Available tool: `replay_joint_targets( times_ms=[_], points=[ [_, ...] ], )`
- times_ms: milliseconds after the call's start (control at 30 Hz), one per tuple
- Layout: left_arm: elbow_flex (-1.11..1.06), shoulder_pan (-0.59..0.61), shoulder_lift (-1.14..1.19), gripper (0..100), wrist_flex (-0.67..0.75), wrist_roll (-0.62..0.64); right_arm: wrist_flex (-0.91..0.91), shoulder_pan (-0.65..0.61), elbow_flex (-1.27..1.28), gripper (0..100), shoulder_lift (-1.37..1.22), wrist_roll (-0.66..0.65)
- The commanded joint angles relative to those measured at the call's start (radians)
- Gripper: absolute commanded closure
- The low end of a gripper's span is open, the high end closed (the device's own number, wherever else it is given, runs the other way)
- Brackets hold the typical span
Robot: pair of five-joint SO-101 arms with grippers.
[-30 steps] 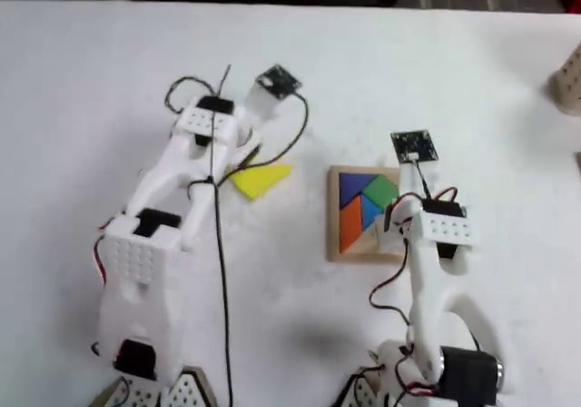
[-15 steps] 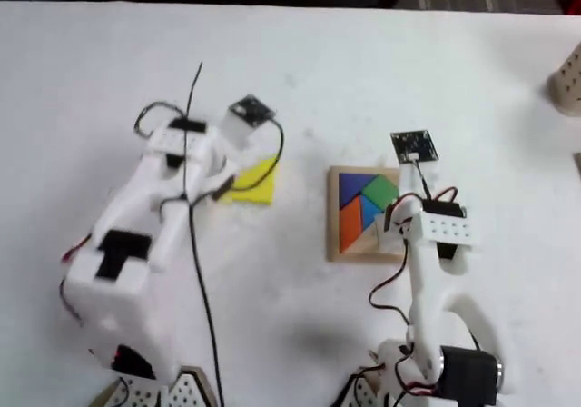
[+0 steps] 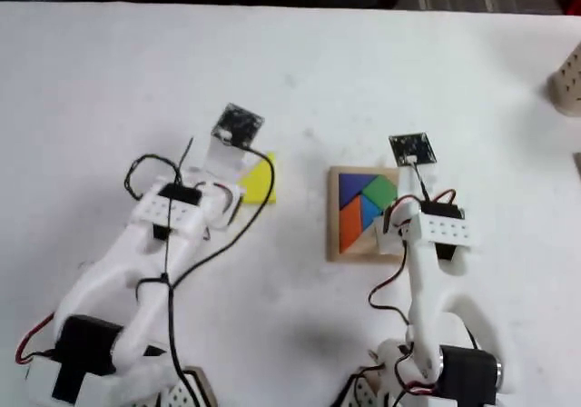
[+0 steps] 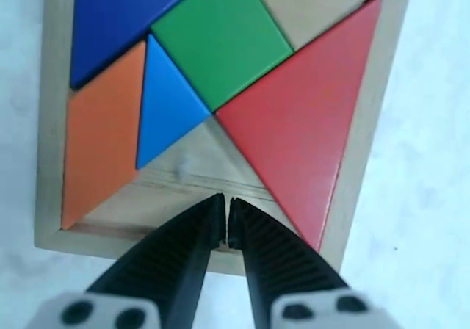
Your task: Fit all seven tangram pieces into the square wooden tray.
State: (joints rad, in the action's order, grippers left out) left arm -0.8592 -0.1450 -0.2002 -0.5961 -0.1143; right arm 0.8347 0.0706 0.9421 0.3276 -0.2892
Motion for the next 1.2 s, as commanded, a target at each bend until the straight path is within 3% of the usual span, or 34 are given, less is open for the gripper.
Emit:
replay_joint_targets(
  times_ms=[0, 100, 400, 600, 800, 1167],
  points=[
    [0.003, 0.054, -0.053, 98, 0.140, 0.117, -0.015, 0.002, -0.006, 98.2, 0.044, -0.014],
    [0.003, 0.065, -0.022, 98, 0.160, 0.152, -0.015, 0.001, -0.006, 98.2, 0.044, -0.014],
    [0.227, -0.007, 0.260, 98, -0.044, 0.104, -0.015, -0.001, -0.005, 98.2, 0.044, -0.015],
    [0.250, -0.019, 0.268, 98, -0.106, 0.104, -0.015, -0.001, -0.005, 98.2, 0.044, -0.020],
    [0.250, -0.136, 0.268, 98, -0.196, 0.106, -0.018, -0.001, -0.005, 98.2, 0.044, -0.021],
    [0.250, -0.232, 0.274, 98, -0.046, 0.183, -0.016, 0.004, -0.006, 98.2, 0.044, -0.021]
  ],
)
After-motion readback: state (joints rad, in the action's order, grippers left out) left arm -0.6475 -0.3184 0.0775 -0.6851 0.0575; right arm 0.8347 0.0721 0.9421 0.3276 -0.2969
